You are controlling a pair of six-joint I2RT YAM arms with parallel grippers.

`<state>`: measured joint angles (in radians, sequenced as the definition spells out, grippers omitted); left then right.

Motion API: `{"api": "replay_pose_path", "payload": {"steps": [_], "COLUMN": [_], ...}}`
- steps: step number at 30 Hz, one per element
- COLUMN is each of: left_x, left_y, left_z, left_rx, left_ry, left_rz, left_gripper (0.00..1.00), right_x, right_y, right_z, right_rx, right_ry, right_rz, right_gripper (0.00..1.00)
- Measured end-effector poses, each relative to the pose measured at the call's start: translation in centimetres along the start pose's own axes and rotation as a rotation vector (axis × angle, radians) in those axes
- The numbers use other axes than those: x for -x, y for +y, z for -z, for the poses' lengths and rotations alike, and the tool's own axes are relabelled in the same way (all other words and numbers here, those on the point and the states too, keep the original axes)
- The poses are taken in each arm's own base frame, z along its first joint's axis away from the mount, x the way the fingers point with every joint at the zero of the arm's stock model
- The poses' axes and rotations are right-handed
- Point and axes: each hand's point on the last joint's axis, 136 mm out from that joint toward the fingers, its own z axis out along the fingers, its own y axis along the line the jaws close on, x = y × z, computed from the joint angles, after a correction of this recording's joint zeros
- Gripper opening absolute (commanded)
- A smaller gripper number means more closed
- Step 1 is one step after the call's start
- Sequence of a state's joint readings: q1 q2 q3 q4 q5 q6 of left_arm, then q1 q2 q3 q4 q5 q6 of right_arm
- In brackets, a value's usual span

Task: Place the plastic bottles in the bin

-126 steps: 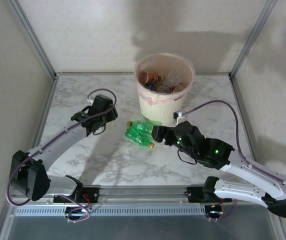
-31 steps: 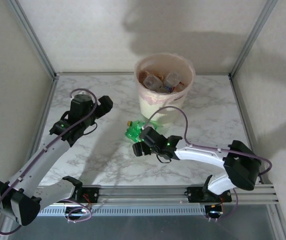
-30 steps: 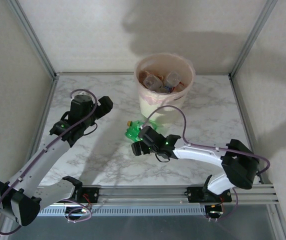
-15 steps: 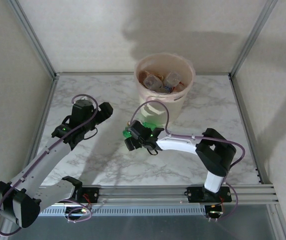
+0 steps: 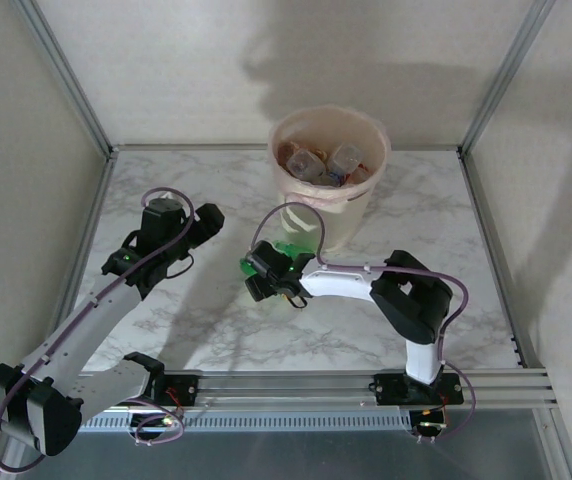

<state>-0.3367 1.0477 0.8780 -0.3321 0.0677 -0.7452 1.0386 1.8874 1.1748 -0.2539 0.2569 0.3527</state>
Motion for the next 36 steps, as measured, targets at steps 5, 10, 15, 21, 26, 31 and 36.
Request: {"api": "replay_pose_path", "payload": {"steps": [5, 10, 15, 21, 26, 31, 36], "left_x": [-0.2, -0.3, -0.2, 0.1, 0.1, 0.1, 0.1], "left_y": [0.1, 0.4, 1.5, 2.4, 2.4, 2.4, 2.4], "left_z": [-0.1, -0.2, -0.7, -1.2, -1.2, -1.2, -1.2], "left_rx": [-0.001, 0.001, 0.031, 0.058, 0.058, 0.058, 0.059], "left_ry": [0.007, 0.011, 0.011, 0.01, 0.01, 0.01, 0.01], "left_rz": [0.0, 0.004, 0.017, 0.029, 0.03, 0.029, 0.029], "left_gripper": [0.84, 0.84, 0.83, 0.82, 0.82, 0.82, 0.82], "right_x": [-0.4, 0.1, 0.6, 0.0, 0.0, 1.6, 3.2], "right_y": [0.1, 0.9, 2.0, 4.5, 5.8, 7.0, 8.4], "right_z": [-1.0, -1.8, -1.5, -0.9, 0.1, 3.0, 7.2], "right_rx": [-0.008, 0.007, 0.03, 0.062, 0.08, 0.11, 0.151], "right_ry": [0.02, 0.024, 0.011, 0.005, -0.012, -0.079, -0.163], "right_rz": [0.003, -0.002, -0.006, 0.006, -0.001, -0.016, -0.034], "right_gripper": [0.79, 0.68, 0.62, 0.56, 0.54, 0.53, 0.52]}}
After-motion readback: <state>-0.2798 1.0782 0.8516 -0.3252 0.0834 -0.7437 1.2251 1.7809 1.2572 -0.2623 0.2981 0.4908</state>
